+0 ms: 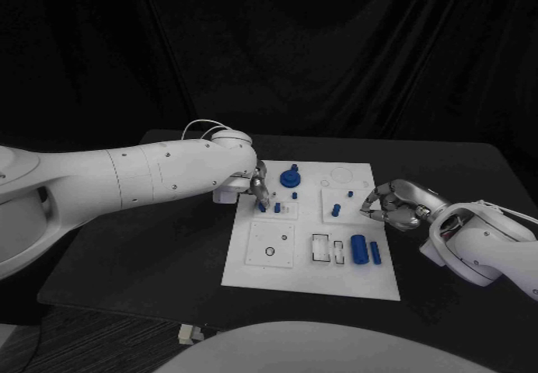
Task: Assemble the parts on the task board
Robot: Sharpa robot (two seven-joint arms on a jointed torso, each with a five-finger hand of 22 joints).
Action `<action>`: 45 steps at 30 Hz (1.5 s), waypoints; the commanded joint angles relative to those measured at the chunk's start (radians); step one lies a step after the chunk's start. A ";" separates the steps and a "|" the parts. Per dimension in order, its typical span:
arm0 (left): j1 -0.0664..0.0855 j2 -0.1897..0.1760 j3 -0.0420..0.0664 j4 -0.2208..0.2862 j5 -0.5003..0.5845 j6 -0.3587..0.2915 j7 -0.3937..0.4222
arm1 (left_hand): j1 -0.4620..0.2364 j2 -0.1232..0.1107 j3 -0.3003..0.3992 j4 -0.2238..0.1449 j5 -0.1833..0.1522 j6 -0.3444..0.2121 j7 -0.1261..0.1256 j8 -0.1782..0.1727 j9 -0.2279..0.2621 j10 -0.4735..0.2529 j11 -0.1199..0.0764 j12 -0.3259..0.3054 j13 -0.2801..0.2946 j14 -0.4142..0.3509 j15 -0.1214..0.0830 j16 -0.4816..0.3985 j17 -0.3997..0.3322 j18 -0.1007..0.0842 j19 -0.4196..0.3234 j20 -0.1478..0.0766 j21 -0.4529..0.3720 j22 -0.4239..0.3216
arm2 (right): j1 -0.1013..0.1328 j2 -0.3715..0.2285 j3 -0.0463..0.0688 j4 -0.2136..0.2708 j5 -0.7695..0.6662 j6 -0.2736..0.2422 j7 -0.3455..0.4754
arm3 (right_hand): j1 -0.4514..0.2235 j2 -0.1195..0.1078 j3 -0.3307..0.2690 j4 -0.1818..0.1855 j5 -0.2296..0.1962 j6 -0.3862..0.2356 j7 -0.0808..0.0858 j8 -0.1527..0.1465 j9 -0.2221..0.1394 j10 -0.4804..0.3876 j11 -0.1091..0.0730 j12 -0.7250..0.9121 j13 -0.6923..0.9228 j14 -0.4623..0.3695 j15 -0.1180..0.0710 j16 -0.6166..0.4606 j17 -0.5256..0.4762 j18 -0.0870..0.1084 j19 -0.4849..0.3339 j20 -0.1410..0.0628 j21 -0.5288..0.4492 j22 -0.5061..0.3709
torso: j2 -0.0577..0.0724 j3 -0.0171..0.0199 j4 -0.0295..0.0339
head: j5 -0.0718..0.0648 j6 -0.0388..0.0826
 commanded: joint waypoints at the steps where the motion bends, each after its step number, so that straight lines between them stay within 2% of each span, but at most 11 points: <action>1: -0.012 0.006 -0.004 0.005 0.010 0.024 0.021 | -0.014 -0.003 -0.010 0.015 0.000 0.010 0.002 -0.004 0.001 0.043 -0.005 -0.004 0.179 0.106 -0.007 0.007 0.263 0.006 0.000 -0.009 -0.004 0.194 | -0.003 -0.001 0.001 0.001 -0.002 0.000 -0.015 | 0.012 -0.001 0.004 0.000 0.004 -0.005 -0.005 0.006 -0.001 0.103 -0.006 -0.006 0.261 0.100 -0.008 -0.006 0.246 0.019 -0.004 -0.002 -0.006 0.065 | 0.000 0.0000 0.0001 | -0.001 0.000; 10: -0.012 0.010 -0.004 0.000 0.010 0.028 0.024 | -0.029 -0.002 -0.036 0.042 -0.002 0.026 -0.002 0.008 0.011 0.043 -0.008 -0.004 0.179 0.106 -0.008 0.007 0.263 0.006 0.000 -0.010 -0.005 0.194 | -0.003 -0.002 0.001 0.002 -0.002 -0.001 -0.015 | 0.013 -0.001 0.005 -0.001 0.005 -0.005 -0.005 0.006 -0.001 0.103 -0.006 -0.006 0.261 0.100 -0.008 -0.007 0.245 0.019 -0.004 -0.002 -0.008 0.064 | 0.000 0.0000 0.0001 | -0.004 0.000; 21: -0.013 0.013 -0.004 -0.008 0.010 0.028 0.021 | -0.049 0.009 -0.058 0.079 -0.007 0.020 -0.001 0.012 0.023 0.042 -0.007 -0.005 0.179 0.106 -0.008 0.007 0.263 0.006 0.001 -0.011 -0.007 0.194 | -0.003 -0.002 0.001 0.002 -0.002 0.000 -0.014 | 0.013 -0.001 0.005 -0.001 0.005 -0.005 -0.005 0.006 -0.001 0.103 -0.006 -0.006 0.261 0.100 -0.008 -0.007 0.245 0.019 -0.004 -0.002 -0.008 0.064 | 0.000 0.0002 -0.0003 | -0.003 0.000; 26: -0.014 0.013 -0.004 -0.009 0.010 0.033 0.014 | -0.068 0.010 -0.077 0.109 -0.010 0.003 0.004 0.005 0.027 0.040 -0.003 -0.007 0.178 0.106 -0.006 0.007 0.263 0.006 0.000 -0.009 -0.009 0.194 | -0.004 -0.002 0.001 0.002 -0.002 0.001 -0.014 | 0.013 -0.001 0.005 -0.001 0.005 -0.005 -0.005 0.006 -0.001 0.103 -0.006 -0.006 0.261 0.100 -0.008 -0.007 0.245 0.019 -0.004 -0.002 -0.008 0.064 | 0.000 0.0001 0.0000 | -0.002 0.000; 29: -0.014 0.012 -0.004 -0.009 0.010 0.034 0.008 | -0.088 0.009 -0.096 0.136 -0.032 -0.001 0.008 0.003 0.030 0.040 0.000 -0.006 0.178 0.106 -0.003 0.007 0.263 0.006 0.001 -0.007 -0.008 0.194 | -0.004 -0.002 0.001 0.001 -0.002 0.001 -0.014 | 0.013 -0.001 0.005 -0.002 0.006 -0.005 -0.005 0.007 -0.001 0.103 -0.006 -0.006 0.261 0.099 -0.008 -0.007 0.244 0.019 -0.004 -0.002 -0.011 0.064 | 0.000 0.0000 0.0001 | -0.001 0.000; 35: -0.014 0.007 -0.004 -0.007 0.010 0.032 -0.001 | -0.120 0.000 -0.146 0.176 -0.050 -0.011 0.013 0.001 0.040 0.043 0.005 -0.001 0.182 0.106 0.001 0.007 0.263 0.005 0.003 -0.003 -0.006 0.195 | -0.004 -0.004 0.001 0.002 -0.002 0.000 -0.014 | 0.013 -0.002 0.005 -0.002 0.006 -0.005 -0.005 0.007 -0.001 0.103 -0.006 -0.006 0.261 0.099 -0.008 -0.007 0.245 0.019 -0.004 -0.002 -0.011 0.064 | 0.000 0.0000 0.0003 | -0.003 0.000; 45: -0.014 -0.007 -0.004 0.002 0.010 0.008 -0.006 | -0.163 0.009 -0.205 0.179 -0.067 -0.022 0.014 0.011 0.065 0.057 0.006 0.025 0.201 0.106 0.002 0.007 0.263 0.003 0.010 -0.001 0.004 0.198 | -0.004 -0.007 0.001 0.002 -0.002 -0.001 -0.015 | 0.013 -0.002 0.005 -0.002 0.007 -0.006 -0.005 0.007 -0.001 0.103 -0.006 -0.006 0.261 0.099 -0.008 -0.008 0.244 0.019 -0.004 -0.002 -0.011 0.064 | 0.000 -0.0001 0.0001 | -0.004 0.000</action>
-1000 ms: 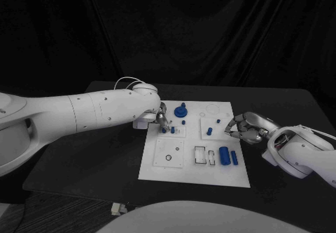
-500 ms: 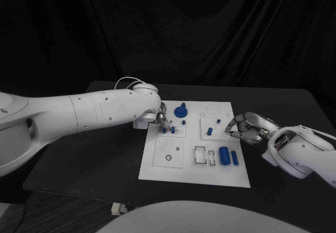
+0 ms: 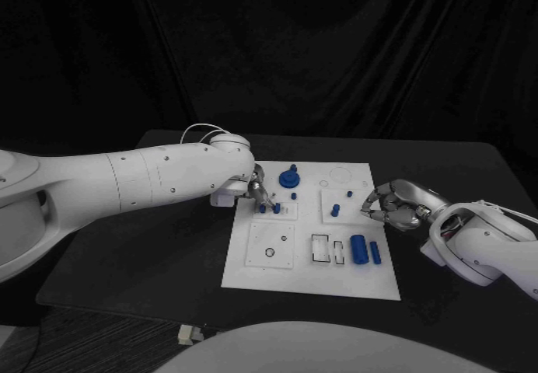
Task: Assemble the parts on the task board
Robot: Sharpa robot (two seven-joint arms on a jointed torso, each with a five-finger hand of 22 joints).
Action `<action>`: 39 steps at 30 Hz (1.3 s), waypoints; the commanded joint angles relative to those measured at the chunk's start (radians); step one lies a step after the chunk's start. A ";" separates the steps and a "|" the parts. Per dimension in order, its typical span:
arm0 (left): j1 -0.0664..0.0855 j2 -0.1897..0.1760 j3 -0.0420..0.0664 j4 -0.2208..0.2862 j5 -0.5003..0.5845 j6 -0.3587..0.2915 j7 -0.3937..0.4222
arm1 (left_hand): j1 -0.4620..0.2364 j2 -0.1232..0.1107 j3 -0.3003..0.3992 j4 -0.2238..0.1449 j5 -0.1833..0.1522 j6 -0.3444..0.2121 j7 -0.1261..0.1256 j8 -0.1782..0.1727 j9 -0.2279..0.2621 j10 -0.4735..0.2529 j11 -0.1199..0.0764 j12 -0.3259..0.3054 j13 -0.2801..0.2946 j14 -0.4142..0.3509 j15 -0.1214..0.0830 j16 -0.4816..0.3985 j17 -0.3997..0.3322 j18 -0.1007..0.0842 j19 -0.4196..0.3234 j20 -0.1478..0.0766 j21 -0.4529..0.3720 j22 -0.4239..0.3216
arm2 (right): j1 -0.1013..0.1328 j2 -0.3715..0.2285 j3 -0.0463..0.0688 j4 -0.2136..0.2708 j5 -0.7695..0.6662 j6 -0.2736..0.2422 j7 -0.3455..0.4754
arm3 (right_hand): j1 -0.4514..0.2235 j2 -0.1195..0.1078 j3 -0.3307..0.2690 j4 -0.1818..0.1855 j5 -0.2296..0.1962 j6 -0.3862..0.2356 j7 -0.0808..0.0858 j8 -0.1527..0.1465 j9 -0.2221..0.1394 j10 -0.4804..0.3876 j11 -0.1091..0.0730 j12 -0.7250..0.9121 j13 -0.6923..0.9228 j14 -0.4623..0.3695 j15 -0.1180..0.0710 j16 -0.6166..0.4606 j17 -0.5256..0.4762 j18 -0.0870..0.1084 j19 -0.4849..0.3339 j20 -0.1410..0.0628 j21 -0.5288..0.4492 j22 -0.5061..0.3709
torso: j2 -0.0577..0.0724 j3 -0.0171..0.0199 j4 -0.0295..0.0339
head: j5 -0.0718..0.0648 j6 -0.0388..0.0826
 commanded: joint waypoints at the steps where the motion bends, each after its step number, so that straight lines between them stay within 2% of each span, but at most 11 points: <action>1: -0.005 -0.003 -0.002 0.006 0.009 -0.009 -0.002 | -0.007 0.001 -0.007 0.000 -0.007 -0.006 -0.001 0.006 0.004 0.058 0.006 0.004 0.201 0.106 0.002 0.007 0.263 0.003 0.006 0.002 0.005 0.198 | -0.003 -0.002 0.001 0.001 -0.002 -0.001 -0.015 | 0.009 0.002 0.005 -0.002 0.007 -0.002 -0.002 0.007 -0.002 0.103 -0.006 -0.006 0.261 0.099 -0.008 -0.004 0.244 0.019 -0.004 -0.002 -0.006 0.064 | 0.000 0.0000 0.0002 | 0.000 0.000; 8: -0.004 -0.016 -0.001 0.016 0.009 -0.033 0.001 | 0.003 0.005 -0.019 -0.003 -0.002 -0.008 -0.004 0.018 0.021 0.059 0.004 0.007 0.203 0.106 0.001 0.007 0.263 0.003 0.008 0.001 0.007 0.198 | -0.003 -0.001 0.001 0.000 -0.002 0.001 -0.015 | 0.008 0.002 0.006 -0.002 0.008 -0.002 -0.002 0.007 -0.002 0.103 -0.006 -0.006 0.261 0.099 -0.008 -0.004 0.243 0.020 -0.004 -0.003 -0.008 0.064 | 0.000 0.0001 0.0002 | 0.001 0.000; 17: 0.002 -0.027 -0.001 0.023 0.009 -0.054 0.011 | 0.048 0.010 -0.033 -0.005 0.035 -0.016 -0.008 0.040 0.056 0.059 0.000 0.009 0.204 0.106 -0.002 0.007 0.263 0.003 0.009 -0.001 0.009 0.199 | -0.003 0.000 0.001 -0.002 -0.002 0.003 -0.015 | 0.008 0.002 0.006 -0.002 0.008 -0.002 -0.002 0.007 -0.002 0.103 -0.006 -0.006 0.261 0.099 -0.008 -0.004 0.243 0.020 -0.004 -0.003 -0.008 0.064 | -0.001 0.0001 0.0004 | 0.001 0.000; 26: 0.010 -0.051 -0.001 0.045 0.009 -0.078 0.040 | 0.091 0.007 -0.041 -0.008 0.052 -0.010 -0.015 0.058 0.078 0.060 -0.005 0.009 0.205 0.106 -0.006 0.007 0.263 0.003 0.011 -0.004 0.010 0.199 | -0.003 0.002 0.001 -0.003 -0.002 0.004 -0.015 | 0.008 0.002 0.006 -0.002 0.010 -0.002 -0.002 0.007 -0.002 0.103 -0.006 -0.006 0.261 0.099 -0.008 -0.005 0.242 0.020 -0.005 -0.003 -0.013 0.063 | -0.001 0.0003 0.0005 | -0.001 0.000; 32: 0.023 -0.064 -0.001 0.055 0.009 -0.073 0.059 | 0.085 0.002 -0.057 0.000 0.044 -0.005 -0.015 0.062 0.084 0.059 -0.006 0.007 0.203 0.106 -0.007 0.007 0.263 0.003 0.009 -0.006 0.007 0.198 | -0.003 0.003 0.001 -0.004 -0.002 0.004 -0.015 | 0.008 0.002 0.006 -0.002 0.011 -0.003 -0.002 0.007 -0.002 0.103 -0.006 -0.006 0.261 0.098 -0.008 -0.006 0.240 0.020 -0.005 -0.003 -0.014 0.062 | 0.000 0.0001 0.0002 | -0.001 0.000; 34: 0.027 -0.067 -0.001 0.057 0.009 -0.077 0.067 | 0.074 0.001 -0.070 0.001 0.025 -0.005 -0.015 0.060 0.085 0.059 -0.006 0.006 0.203 0.106 -0.007 0.007 0.263 0.003 0.009 -0.006 0.006 0.198 | -0.003 0.003 0.001 -0.005 -0.002 0.004 -0.015 | 0.008 0.002 0.006 -0.002 0.011 -0.003 -0.002 0.007 -0.002 0.103 -0.006 -0.006 0.261 0.098 -0.008 -0.006 0.240 0.020 -0.005 -0.003 -0.014 0.062 | 0.000 0.0002 0.0004 | -0.004 0.000; 37: 0.031 -0.071 -0.001 0.058 0.009 -0.081 0.080 | 0.070 0.002 -0.076 0.001 0.019 -0.003 -0.015 0.060 0.087 0.059 -0.006 0.007 0.203 0.106 -0.007 0.007 0.263 0.003 0.008 -0.006 0.005 0.198 | -0.003 0.003 0.001 -0.005 -0.002 0.004 -0.016 | 0.008 0.002 0.006 -0.002 0.011 -0.003 -0.002 0.007 -0.002 0.103 -0.006 -0.006 0.261 0.098 -0.008 -0.006 0.240 0.020 -0.005 -0.003 -0.014 0.062 | 0.001 0.0002 0.0008 | -0.004 0.000; 39: 0.032 -0.072 -0.001 0.057 0.009 -0.089 0.093 | 0.056 0.007 -0.092 0.002 0.003 -0.002 -0.015 0.058 0.088 0.057 -0.005 0.003 0.201 0.106 -0.007 0.007 0.263 0.004 0.007 -0.006 0.001 0.197 | -0.003 0.003 0.001 -0.005 -0.002 0.004 -0.016 | 0.008 0.002 0.006 -0.002 0.011 -0.003 -0.002 0.007 -0.002 0.103 -0.006 -0.006 0.261 0.098 -0.008 -0.006 0.240 0.020 -0.005 -0.003 -0.014 0.062 | 0.001 0.0003 0.0007 | -0.006 0.000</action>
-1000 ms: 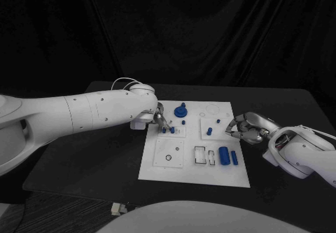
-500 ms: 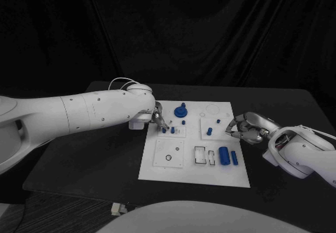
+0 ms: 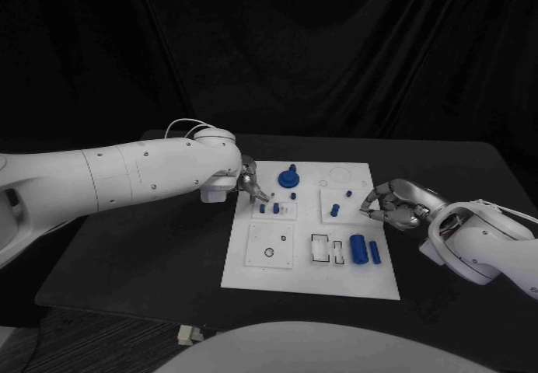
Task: Assemble the parts on the task board
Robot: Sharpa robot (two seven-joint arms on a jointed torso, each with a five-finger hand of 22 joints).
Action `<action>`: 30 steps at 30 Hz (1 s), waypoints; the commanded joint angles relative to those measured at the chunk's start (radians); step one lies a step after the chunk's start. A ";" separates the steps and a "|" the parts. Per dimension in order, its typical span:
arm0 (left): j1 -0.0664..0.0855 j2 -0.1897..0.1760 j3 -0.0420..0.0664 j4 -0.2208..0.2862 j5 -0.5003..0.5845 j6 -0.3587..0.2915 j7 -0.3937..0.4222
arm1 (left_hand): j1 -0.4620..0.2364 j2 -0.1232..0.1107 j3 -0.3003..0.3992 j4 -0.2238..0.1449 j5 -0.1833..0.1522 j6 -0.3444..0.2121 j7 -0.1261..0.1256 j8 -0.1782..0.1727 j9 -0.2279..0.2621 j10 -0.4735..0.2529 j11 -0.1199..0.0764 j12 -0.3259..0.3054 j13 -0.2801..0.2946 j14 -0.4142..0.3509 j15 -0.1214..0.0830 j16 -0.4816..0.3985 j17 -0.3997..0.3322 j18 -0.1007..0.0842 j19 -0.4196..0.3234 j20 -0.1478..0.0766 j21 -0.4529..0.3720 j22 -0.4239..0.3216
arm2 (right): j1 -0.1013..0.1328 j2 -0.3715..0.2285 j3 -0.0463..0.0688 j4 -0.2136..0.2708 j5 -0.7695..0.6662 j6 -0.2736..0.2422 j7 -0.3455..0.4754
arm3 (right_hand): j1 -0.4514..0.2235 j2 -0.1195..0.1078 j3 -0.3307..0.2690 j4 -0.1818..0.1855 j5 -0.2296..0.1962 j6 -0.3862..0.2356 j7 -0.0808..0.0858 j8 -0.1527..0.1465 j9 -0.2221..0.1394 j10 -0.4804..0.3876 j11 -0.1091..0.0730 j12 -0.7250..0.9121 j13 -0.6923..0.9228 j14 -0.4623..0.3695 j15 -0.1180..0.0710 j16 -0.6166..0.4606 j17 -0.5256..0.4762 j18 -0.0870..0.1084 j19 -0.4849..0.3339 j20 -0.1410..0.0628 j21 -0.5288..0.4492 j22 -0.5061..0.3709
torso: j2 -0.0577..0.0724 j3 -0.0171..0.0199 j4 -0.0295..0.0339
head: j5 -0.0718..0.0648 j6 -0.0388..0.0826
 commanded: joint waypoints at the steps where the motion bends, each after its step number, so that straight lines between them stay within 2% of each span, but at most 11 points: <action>1: 0.005 -0.002 0.001 0.002 0.006 -0.029 0.058 | -0.019 0.005 -0.014 0.001 -0.015 0.007 0.002 0.001 0.002 0.056 -0.005 0.000 0.200 0.106 -0.007 0.007 0.263 0.004 0.003 -0.002 -0.004 0.197 | -0.003 -0.001 0.001 0.000 -0.002 0.003 -0.016 | 0.008 0.002 0.006 -0.002 0.004 -0.003 -0.002 0.007 -0.001 0.103 -0.006 -0.006 0.261 0.098 -0.008 -0.006 0.240 0.020 -0.005 -0.003 -0.002 0.063 | 0.000 0.0003 -0.0001 | -0.001 0.000; 6: 0.007 -0.013 0.001 0.005 0.006 -0.111 0.117 | -0.032 0.020 -0.032 0.000 -0.043 -0.003 0.004 -0.011 -0.001 0.050 -0.003 -0.010 0.193 0.106 -0.005 0.007 0.263 0.005 -0.001 -0.001 -0.011 0.195 | -0.003 -0.001 0.001 0.000 -0.002 0.004 -0.017 | 0.008 0.002 0.006 -0.002 0.004 -0.003 -0.002 0.007 -0.001 0.103 -0.006 -0.006 0.261 0.098 -0.008 -0.006 0.240 0.020 -0.005 -0.003 -0.002 0.063 | 0.000 0.0001 -0.0006 | -0.003 0.000; 14: 0.011 -0.035 0.001 0.020 0.005 -0.282 0.212 | -0.002 0.031 -0.032 -0.002 -0.016 0.006 0.000 -0.006 0.004 0.059 -0.006 0.006 0.205 0.106 -0.006 0.007 0.263 0.002 0.007 -0.002 0.008 0.201 | -0.003 -0.005 0.001 0.003 -0.002 -0.006 -0.010 | 0.008 0.002 0.006 -0.002 0.004 -0.003 -0.002 0.007 -0.001 0.103 -0.006 -0.006 0.261 0.098 -0.008 -0.006 0.240 0.020 -0.005 -0.003 -0.002 0.063 | 0.000 0.0001 -0.0006 | -0.005 0.000; 17: 0.012 -0.047 0.000 0.036 -0.025 -0.369 0.318 | 0.119 0.028 -0.003 -0.031 0.049 -0.009 -0.006 -0.006 0.011 0.059 -0.011 0.008 0.206 0.106 -0.010 0.007 0.263 0.003 0.004 -0.005 0.006 0.200 | -0.003 -0.012 0.001 0.013 -0.002 -0.027 0.003 | 0.009 0.003 0.008 -0.003 0.006 -0.003 -0.002 0.007 -0.001 0.103 -0.006 -0.006 0.261 0.099 -0.008 -0.005 0.242 0.020 -0.005 -0.003 -0.002 0.062 | 0.000 0.0000 -0.0001 | -0.010 0.000; 19: 0.012 -0.055 0.000 0.042 -0.056 -0.428 0.405 | 0.226 0.024 0.042 -0.056 0.022 -0.040 0.006 -0.033 -0.005 0.017 0.001 -0.049 0.167 0.094 0.001 -0.010 0.246 0.011 -0.026 0.000 -0.037 0.188 | -0.003 -0.018 0.001 0.020 -0.002 -0.046 0.015 | 0.008 0.002 0.007 -0.002 0.007 -0.003 -0.001 0.007 -0.001 0.103 -0.006 -0.006 0.261 0.099 -0.008 -0.004 0.243 0.020 -0.004 -0.003 0.001 0.063 | 0.000 0.0000 0.0002 | -0.013 0.000; 21: 0.012 -0.061 0.000 0.045 -0.091 -0.482 0.514 | 0.307 0.007 0.089 -0.063 -0.010 -0.067 0.031 -0.078 -0.045 -0.105 0.025 -0.201 0.067 0.034 0.023 -0.081 0.176 0.021 -0.075 0.013 -0.099 0.171 | -0.003 -0.027 0.001 0.030 -0.002 -0.072 0.029 | 0.007 0.001 0.007 -0.002 0.007 -0.003 -0.001 0.007 -0.001 0.103 -0.006 -0.006 0.261 0.099 -0.008 -0.004 0.243 0.019 -0.003 -0.003 0.003 0.064 | 0.000 0.0001 0.0003 | -0.015 0.000; 23: 0.012 -0.064 0.000 0.044 -0.122 -0.524 0.611 | 0.376 -0.013 0.150 -0.057 -0.050 -0.093 0.069 -0.133 -0.099 -0.467 0.060 -0.656 -0.228 -0.166 0.057 -0.273 0.003 0.038 -0.184 0.034 -0.229 0.136 | -0.002 -0.038 0.001 0.041 -0.002 -0.094 0.041 | 0.006 0.001 0.006 -0.002 0.008 -0.002 -0.001 0.008 -0.001 0.103 -0.006 -0.006 0.261 0.099 -0.008 -0.003 0.244 0.019 -0.003 -0.003 0.005 0.064 | 0.000 -0.0001 0.0002 | -0.016 0.000; 24: 0.012 -0.065 0.000 0.040 -0.150 -0.543 0.669 | 0.423 -0.043 0.204 -0.046 -0.052 -0.118 0.105 -0.194 -0.156 -0.604 0.097 -0.840 -0.353 -0.432 0.092 -0.499 -0.186 0.047 -0.282 0.050 -0.325 0.109 | -0.002 -0.045 0.001 0.049 -0.002 -0.107 0.047 | 0.005 0.000 0.006 -0.001 0.009 0.000 -0.002 0.009 -0.001 0.103 -0.006 -0.006 0.261 0.100 -0.009 -0.002 0.246 0.018 -0.001 -0.003 0.010 0.065 | -0.001 -0.0002 0.0001 | -0.017 0.000; 25: 0.013 -0.065 0.000 0.036 -0.178 -0.556 0.711 | 0.449 -0.072 0.238 -0.034 -0.064 -0.121 0.127 -0.250 -0.216 -0.629 0.126 -0.935 -0.441 -0.544 0.127 -0.597 -0.273 0.042 -0.316 0.063 -0.335 0.104 | -0.001 -0.050 0.001 0.055 -0.002 -0.116 0.052 | 0.005 -0.001 0.006 -0.001 0.011 0.001 -0.002 0.010 -0.001 0.103 -0.007 -0.006 0.261 0.100 -0.009 -0.002 0.247 0.018 0.000 -0.003 0.011 0.065 | -0.001 -0.0001 -0.0001 | -0.017 0.000; 27: 0.012 -0.063 0.000 0.026 -0.254 -0.582 0.788 | 0.458 -0.101 0.258 -0.019 -0.081 -0.148 0.154 -0.316 -0.279 -0.749 0.165 -1.067 -0.541 -0.568 0.150 -0.655 -0.330 0.035 -0.333 0.082 -0.337 0.101 | -0.001 -0.060 0.001 0.067 -0.002 -0.132 0.062 | 0.004 -0.001 0.006 0.000 0.011 0.001 -0.002 0.010 -0.001 0.103 -0.007 -0.006 0.261 0.100 -0.009 -0.002 0.247 0.018 0.000 -0.003 0.012 0.065 | -0.001 -0.0002 -0.0006 | -0.019 0.000; 30: 0.011 -0.052 0.000 0.007 -0.430 -0.623 0.888 | 0.474 -0.129 0.233 -0.031 -0.114 -0.155 0.073 -0.387 -0.365 -0.814 0.091 -1.165 -0.666 -0.408 0.066 -0.681 -0.430 0.041 -0.194 0.053 -0.185 0.139 | 0.000 -0.073 0.001 0.086 -0.002 -0.148 0.073 | 0.004 -0.002 0.006 0.000 0.012 0.002 -0.003 0.010 -0.001 0.103 -0.007 -0.006 0.261 0.100 -0.009 -0.002 0.247 0.018 0.000 -0.003 0.011 0.065 | -0.001 0.0001 -0.0011 | -0.023 0.000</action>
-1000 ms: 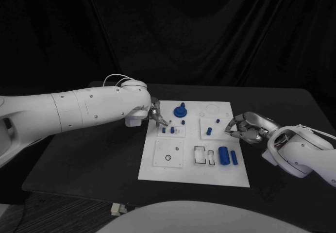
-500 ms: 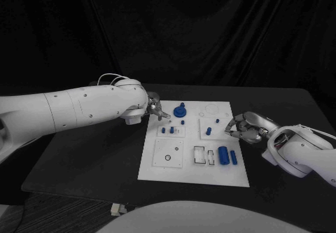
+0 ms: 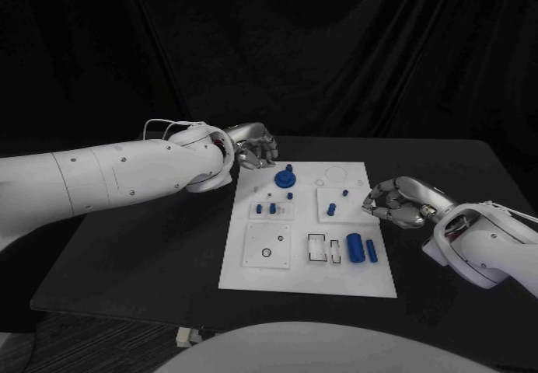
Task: Assemble the parts on the task board
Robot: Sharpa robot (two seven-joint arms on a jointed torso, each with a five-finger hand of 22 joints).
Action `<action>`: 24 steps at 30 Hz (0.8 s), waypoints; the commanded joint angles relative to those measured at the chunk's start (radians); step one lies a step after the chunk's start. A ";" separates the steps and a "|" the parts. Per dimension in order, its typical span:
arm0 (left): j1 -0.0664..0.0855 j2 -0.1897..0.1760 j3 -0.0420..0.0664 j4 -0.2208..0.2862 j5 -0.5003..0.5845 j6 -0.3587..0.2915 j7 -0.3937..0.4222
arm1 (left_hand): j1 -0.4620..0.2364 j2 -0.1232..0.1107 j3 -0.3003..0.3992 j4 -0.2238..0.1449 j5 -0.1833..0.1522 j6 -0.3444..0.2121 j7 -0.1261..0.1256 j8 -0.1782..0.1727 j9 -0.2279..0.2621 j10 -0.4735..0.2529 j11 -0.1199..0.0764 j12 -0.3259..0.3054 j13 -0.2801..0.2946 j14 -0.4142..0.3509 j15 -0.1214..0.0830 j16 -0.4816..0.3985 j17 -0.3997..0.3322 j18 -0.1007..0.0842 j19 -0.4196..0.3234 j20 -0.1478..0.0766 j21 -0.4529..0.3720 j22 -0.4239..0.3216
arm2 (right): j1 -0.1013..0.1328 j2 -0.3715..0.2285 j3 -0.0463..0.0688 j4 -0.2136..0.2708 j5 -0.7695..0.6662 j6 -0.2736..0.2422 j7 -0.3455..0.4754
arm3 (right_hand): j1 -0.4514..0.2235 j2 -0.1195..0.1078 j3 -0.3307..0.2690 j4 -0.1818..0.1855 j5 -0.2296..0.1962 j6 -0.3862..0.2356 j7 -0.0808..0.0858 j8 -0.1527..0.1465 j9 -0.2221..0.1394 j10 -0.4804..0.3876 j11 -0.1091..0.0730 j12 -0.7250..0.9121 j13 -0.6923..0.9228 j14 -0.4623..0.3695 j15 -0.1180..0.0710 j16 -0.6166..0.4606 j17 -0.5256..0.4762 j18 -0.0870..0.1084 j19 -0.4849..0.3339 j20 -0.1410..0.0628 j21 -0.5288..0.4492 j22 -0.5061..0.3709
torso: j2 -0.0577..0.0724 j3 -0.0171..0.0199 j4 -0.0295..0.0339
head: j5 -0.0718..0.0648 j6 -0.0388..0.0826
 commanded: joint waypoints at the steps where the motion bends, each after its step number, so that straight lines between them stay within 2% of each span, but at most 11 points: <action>1: 0.001 0.015 0.001 -0.016 -0.310 -0.127 0.284 | 0.009 -0.016 -0.032 -0.008 -0.014 0.045 -0.093 -0.041 -0.074 0.023 -0.075 -0.056 -0.119 0.286 -0.065 0.165 0.078 -0.011 0.205 -0.018 0.229 0.176 | 0.000 -0.008 0.001 0.019 -0.002 -0.073 0.039 | 0.004 -0.002 0.003 0.003 0.004 0.002 -0.003 0.006 -0.001 0.103 -0.007 -0.006 0.260 0.100 -0.009 -0.002 0.247 0.018 0.000 -0.003 0.002 0.065 | -0.001 -0.0002 -0.0015 | -0.004 0.000; 2: 0.000 0.021 0.001 -0.022 -0.354 -0.122 0.293 | 0.011 -0.023 -0.057 -0.002 -0.031 0.089 -0.165 -0.056 -0.112 0.052 -0.116 -0.083 -0.193 0.383 -0.086 0.261 0.153 -0.023 0.258 -0.023 0.283 0.190 | 0.000 -0.010 0.001 0.023 -0.002 -0.073 0.040 | 0.004 -0.003 0.003 0.003 0.007 0.003 -0.003 0.007 -0.001 0.103 -0.007 -0.006 0.260 0.100 -0.009 -0.002 0.246 0.018 0.001 -0.003 0.003 0.065 | -0.001 -0.0003 -0.0020 | -0.006 0.000; 3: -0.002 0.026 0.001 -0.025 -0.383 -0.116 0.297 | 0.022 -0.022 -0.082 0.001 -0.034 0.126 -0.164 -0.083 -0.162 0.080 -0.117 -0.107 -0.277 0.393 -0.092 0.265 0.141 -0.024 0.268 -0.029 0.282 0.189 | 0.000 -0.010 0.001 0.025 -0.002 -0.073 0.041 | 0.004 -0.003 0.003 0.003 0.007 0.003 -0.003 0.007 -0.001 0.103 -0.007 -0.006 0.260 0.100 -0.009 -0.002 0.246 0.018 0.001 -0.003 0.003 0.065 | -0.001 -0.0002 -0.0022 | -0.006 0.000; 4: -0.005 0.035 0.001 -0.033 -0.424 -0.100 0.300 | 0.018 -0.018 -0.095 0.007 -0.033 0.134 -0.175 -0.095 -0.183 0.082 -0.141 -0.116 -0.310 0.396 -0.094 0.261 0.124 -0.024 0.269 -0.030 0.277 0.188 | 0.000 -0.011 0.001 0.028 -0.002 -0.073 0.042 | 0.004 -0.003 0.003 0.003 0.007 0.003 -0.003 0.007 -0.001 0.103 -0.007 -0.006 0.260 0.100 -0.009 -0.002 0.246 0.018 0.001 -0.003 0.002 0.065 | -0.001 0.0001 -0.0023 | -0.007 0.000; 5: -0.008 0.041 0.001 -0.039 -0.443 -0.089 0.300 | 0.019 -0.020 -0.119 0.006 -0.030 0.137 -0.162 -0.113 -0.209 0.069 -0.137 -0.130 -0.352 0.402 -0.099 0.270 0.123 -0.025 0.276 -0.036 0.283 0.191 | 0.000 -0.011 0.001 0.029 -0.002 -0.072 0.043 | 0.004 -0.003 0.003 0.003 0.008 0.003 -0.003 0.007 -0.001 0.103 -0.008 -0.006 0.260 0.100 -0.009 -0.002 0.246 0.018 0.001 -0.003 0.002 0.064 | -0.001 0.0001 -0.0023 | -0.009 0.000; 7: -0.021 0.065 0.001 -0.063 -0.498 -0.048 0.293 | 0.020 -0.018 -0.142 0.006 -0.023 0.133 -0.169 -0.129 -0.235 0.061 -0.125 -0.138 -0.390 0.408 -0.102 0.283 0.125 -0.027 0.281 -0.040 0.286 0.193 | 0.000 -0.012 0.001 0.034 -0.002 -0.072 0.046 | 0.004 -0.003 0.003 0.003 0.008 0.003 -0.003 0.007 -0.001 0.103 -0.008 -0.006 0.260 0.100 -0.009 -0.002 0.246 0.018 0.001 -0.003 0.002 0.064 | -0.002 -0.0001 -0.0007 | -0.014 0.000; 9: -0.030 0.082 0.001 -0.081 -0.521 -0.026 0.283 | 0.029 -0.014 -0.149 0.001 -0.008 0.152 -0.159 -0.125 -0.249 0.066 -0.112 -0.135 -0.415 0.409 -0.098 0.292 0.125 -0.027 0.285 -0.045 0.289 0.195 | 0.000 -0.012 0.001 0.038 -0.002 -0.073 0.048 | 0.004 -0.003 0.003 0.003 0.008 0.003 -0.003 0.007 -0.001 0.103 -0.008 -0.006 0.260 0.100 -0.009 -0.002 0.246 0.018 0.001 -0.003 0.002 0.064 | -0.001 0.0000 0.0006 | -0.019 0.000; 12: -0.040 0.098 0.001 -0.097 -0.538 -0.008 0.267 | 0.033 -0.015 -0.152 -0.003 0.000 0.159 -0.157 -0.125 -0.256 0.074 -0.114 -0.130 -0.426 0.413 -0.100 0.303 0.133 -0.029 0.289 -0.047 0.294 0.198 | -0.001 -0.013 0.001 0.040 -0.002 -0.075 0.052 | 0.004 -0.005 0.003 0.003 0.010 0.003 -0.003 0.007 -0.001 0.103 -0.008 -0.006 0.260 0.100 -0.010 -0.002 0.246 0.018 0.002 -0.004 0.002 0.064 | 0.000 -0.0009 0.0002 | -0.022 0.000; 14: -0.046 0.108 0.001 -0.106 -0.546 0.003 0.254 | 0.030 -0.012 -0.155 -0.005 0.002 0.174 -0.156 -0.121 -0.264 0.095 -0.096 -0.116 -0.434 0.412 -0.093 0.308 0.131 -0.029 0.291 -0.049 0.295 0.199 | -0.001 -0.013 0.001 0.041 -0.002 -0.076 0.055 | 0.004 -0.005 0.003 0.003 0.010 0.003 -0.003 0.007 -0.001 0.103 -0.008 -0.006 0.260 0.100 -0.010 -0.002 0.246 0.018 0.002 -0.004 0.002 0.064 | 0.002 -0.0011 -0.0004 | -0.023 0.000; 16: -0.053 0.118 0.001 -0.114 -0.552 0.011 0.244 | 0.029 -0.011 -0.155 -0.008 0.004 0.182 -0.155 -0.120 -0.270 0.118 -0.090 -0.100 -0.436 0.402 -0.091 0.293 0.104 -0.029 0.291 -0.051 0.295 0.199 | -0.001 -0.012 0.001 0.041 -0.002 -0.077 0.057 | 0.003 -0.006 0.002 0.003 0.011 0.002 -0.003 0.007 -0.001 0.103 -0.008 -0.006 0.260 0.100 -0.010 -0.002 0.245 0.018 0.002 -0.004 0.002 0.064 | 0.004 -0.0012 -0.0008 | -0.023 0.000; 24: -0.074 0.140 0.001 -0.129 -0.560 0.042 0.211 | 0.020 -0.009 -0.154 -0.014 -0.003 0.225 -0.141 -0.104 -0.279 0.171 -0.090 -0.052 -0.429 0.391 -0.092 0.280 0.069 -0.028 0.291 -0.053 0.288 0.198 | -0.002 -0.007 0.001 0.039 -0.002 -0.074 0.059 | 0.002 -0.006 0.002 0.004 0.011 0.003 -0.003 0.007 -0.001 0.103 -0.008 -0.006 0.260 0.100 -0.010 -0.003 0.245 0.018 0.002 -0.004 0.000 0.064 | 0.005 -0.0013 -0.0007 | -0.019 0.000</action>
